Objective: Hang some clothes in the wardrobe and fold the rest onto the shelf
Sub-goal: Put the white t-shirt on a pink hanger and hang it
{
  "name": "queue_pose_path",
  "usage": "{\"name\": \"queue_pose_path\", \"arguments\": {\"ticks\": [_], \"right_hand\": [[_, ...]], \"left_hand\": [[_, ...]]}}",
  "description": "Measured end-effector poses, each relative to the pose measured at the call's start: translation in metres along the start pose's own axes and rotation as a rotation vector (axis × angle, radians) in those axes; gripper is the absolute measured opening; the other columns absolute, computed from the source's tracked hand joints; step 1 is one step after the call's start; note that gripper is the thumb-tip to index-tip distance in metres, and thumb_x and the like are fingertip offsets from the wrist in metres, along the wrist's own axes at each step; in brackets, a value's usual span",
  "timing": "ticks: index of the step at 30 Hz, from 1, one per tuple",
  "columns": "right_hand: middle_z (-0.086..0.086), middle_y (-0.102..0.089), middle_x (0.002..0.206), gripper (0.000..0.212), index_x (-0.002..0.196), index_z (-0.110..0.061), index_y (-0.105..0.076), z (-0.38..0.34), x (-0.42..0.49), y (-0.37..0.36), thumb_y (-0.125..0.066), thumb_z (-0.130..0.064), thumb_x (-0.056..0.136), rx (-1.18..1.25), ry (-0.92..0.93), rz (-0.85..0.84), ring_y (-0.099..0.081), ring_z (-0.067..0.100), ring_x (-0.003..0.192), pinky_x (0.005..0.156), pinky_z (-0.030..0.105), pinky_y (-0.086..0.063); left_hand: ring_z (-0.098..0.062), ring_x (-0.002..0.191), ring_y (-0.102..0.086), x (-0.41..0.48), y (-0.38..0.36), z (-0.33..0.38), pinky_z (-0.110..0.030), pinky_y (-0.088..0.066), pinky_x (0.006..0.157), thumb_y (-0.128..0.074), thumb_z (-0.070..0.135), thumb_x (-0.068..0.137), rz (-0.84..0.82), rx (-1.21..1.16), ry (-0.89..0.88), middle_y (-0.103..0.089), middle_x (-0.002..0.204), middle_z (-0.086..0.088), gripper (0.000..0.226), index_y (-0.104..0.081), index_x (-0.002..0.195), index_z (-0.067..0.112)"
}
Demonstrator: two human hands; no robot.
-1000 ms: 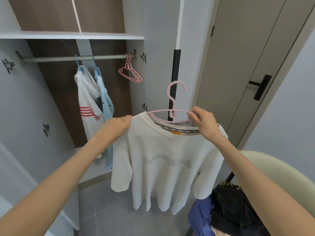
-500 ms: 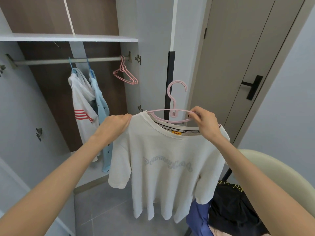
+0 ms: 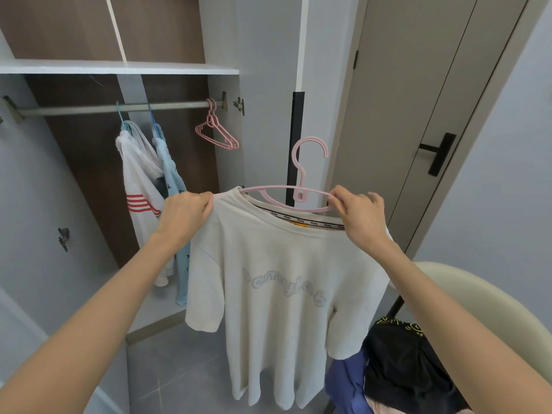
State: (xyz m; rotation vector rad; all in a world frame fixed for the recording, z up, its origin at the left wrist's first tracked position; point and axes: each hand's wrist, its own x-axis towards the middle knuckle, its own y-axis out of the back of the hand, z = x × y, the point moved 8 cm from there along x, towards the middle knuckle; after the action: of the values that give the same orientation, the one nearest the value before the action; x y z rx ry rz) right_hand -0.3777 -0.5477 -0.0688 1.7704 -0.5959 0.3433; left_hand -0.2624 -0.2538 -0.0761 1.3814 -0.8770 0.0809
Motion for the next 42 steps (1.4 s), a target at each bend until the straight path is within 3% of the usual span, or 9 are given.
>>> {"name": "queue_pose_path", "arguments": {"ticks": [4, 8, 12, 20, 27, 31, 37, 40, 42], "right_hand": [[-0.013, -0.047, 0.063, 0.030, 0.097, -0.023, -0.051, -0.004, 0.005, 0.000, -0.027, -0.039, 0.105, -0.041, -0.030, -0.051, -0.048, 0.023, 0.077, 0.107, 0.049, -0.019], [-0.017, -0.043, 0.062, 0.025, 0.090, -0.023, -0.044, -0.004, 0.005, -0.003, -0.031, -0.039, 0.104, 0.159, -0.078, -0.097, -0.045, 0.028, 0.069, 0.067, 0.035, -0.036], [-0.020, -0.045, 0.061, 0.029, 0.093, -0.016, -0.051, -0.001, 0.006, 0.001, -0.032, -0.036, 0.104, 0.195, -0.101, -0.055, -0.045, 0.022, 0.067, 0.060, 0.033, -0.029], [-0.008, -0.070, 0.083, 0.026, 0.085, -0.024, -0.049, 0.005, 0.016, -0.001, -0.035, -0.038, 0.102, 0.331, -0.124, -0.065, -0.068, 0.019, 0.087, 0.080, 0.035, -0.045], [-0.008, -0.066, 0.077, 0.027, 0.084, -0.023, -0.048, 0.010, 0.015, 0.013, -0.036, -0.038, 0.103, 0.238, -0.104, 0.045, -0.060, 0.021, 0.076, 0.076, 0.038, -0.042], [-0.005, -0.065, 0.075, 0.026, 0.086, -0.022, -0.051, 0.004, 0.018, 0.016, -0.037, -0.036, 0.103, 0.181, -0.073, 0.066, -0.055, 0.020, 0.072, 0.074, 0.036, -0.038], [-0.013, -0.056, 0.065, 0.023, 0.088, -0.021, -0.056, 0.003, 0.016, -0.002, -0.043, -0.036, 0.101, 0.172, -0.016, -0.016, -0.049, 0.014, 0.066, 0.068, 0.033, -0.031], [-0.016, -0.056, 0.063, 0.021, 0.083, -0.023, -0.056, -0.004, 0.015, -0.017, -0.048, -0.034, 0.099, 0.221, 0.026, -0.046, -0.051, 0.017, 0.070, 0.072, 0.031, -0.030], [-0.011, -0.061, 0.069, 0.023, 0.081, -0.020, -0.060, -0.004, 0.015, -0.022, -0.051, -0.033, 0.098, 0.277, 0.052, -0.048, -0.052, 0.018, 0.072, 0.073, 0.032, -0.033]], "left_hand": [[-0.031, 0.058, -0.062, 0.007, -0.002, -0.014, -0.041, -0.056, 0.059, -0.052, 0.018, 0.096, 0.013, -0.010, 0.053, -0.067, 0.067, -0.014, 0.024, -0.070, 0.088, 0.004], [-0.030, 0.084, -0.067, 0.007, -0.006, -0.019, -0.043, -0.056, 0.078, -0.049, 0.023, 0.099, -0.012, -0.191, 0.090, -0.072, 0.095, -0.011, 0.026, -0.069, 0.107, 0.010], [-0.028, 0.097, -0.064, -0.006, -0.033, -0.033, -0.042, -0.051, 0.090, -0.044, 0.022, 0.100, -0.173, -0.458, 0.177, -0.069, 0.109, -0.010, 0.030, -0.063, 0.120, 0.010], [-0.022, 0.094, -0.059, -0.012, -0.060, -0.042, -0.039, -0.048, 0.084, -0.046, 0.021, 0.100, -0.147, -0.668, 0.306, -0.062, 0.105, -0.004, 0.027, -0.058, 0.120, 0.009], [-0.032, 0.089, -0.061, -0.010, -0.063, -0.057, -0.042, -0.050, 0.083, -0.044, 0.024, 0.101, -0.041, -0.519, 0.469, -0.068, 0.102, -0.016, 0.033, -0.068, 0.112, 0.004], [-0.035, 0.089, -0.060, -0.011, -0.081, -0.055, -0.042, -0.049, 0.081, -0.042, 0.020, 0.101, -0.158, -0.543, 0.511, -0.067, 0.095, -0.017, 0.030, -0.068, 0.101, 0.003], [-0.023, 0.130, -0.043, 0.010, -0.041, -0.004, -0.038, -0.033, 0.111, -0.038, 0.000, 0.095, -0.037, -0.704, 0.287, -0.046, 0.142, -0.007, 0.046, -0.042, 0.139, 0.012], [-0.018, 0.131, -0.043, 0.023, -0.016, 0.061, -0.046, -0.020, 0.116, -0.037, 0.025, 0.100, -0.060, -0.502, -0.120, -0.053, 0.135, -0.001, 0.039, -0.048, 0.136, 0.017], [-0.020, 0.117, -0.053, 0.022, -0.025, 0.088, -0.042, -0.027, 0.108, -0.035, 0.034, 0.102, -0.207, -0.427, -0.253, -0.062, 0.117, 0.003, 0.033, -0.056, 0.123, 0.019]]}}
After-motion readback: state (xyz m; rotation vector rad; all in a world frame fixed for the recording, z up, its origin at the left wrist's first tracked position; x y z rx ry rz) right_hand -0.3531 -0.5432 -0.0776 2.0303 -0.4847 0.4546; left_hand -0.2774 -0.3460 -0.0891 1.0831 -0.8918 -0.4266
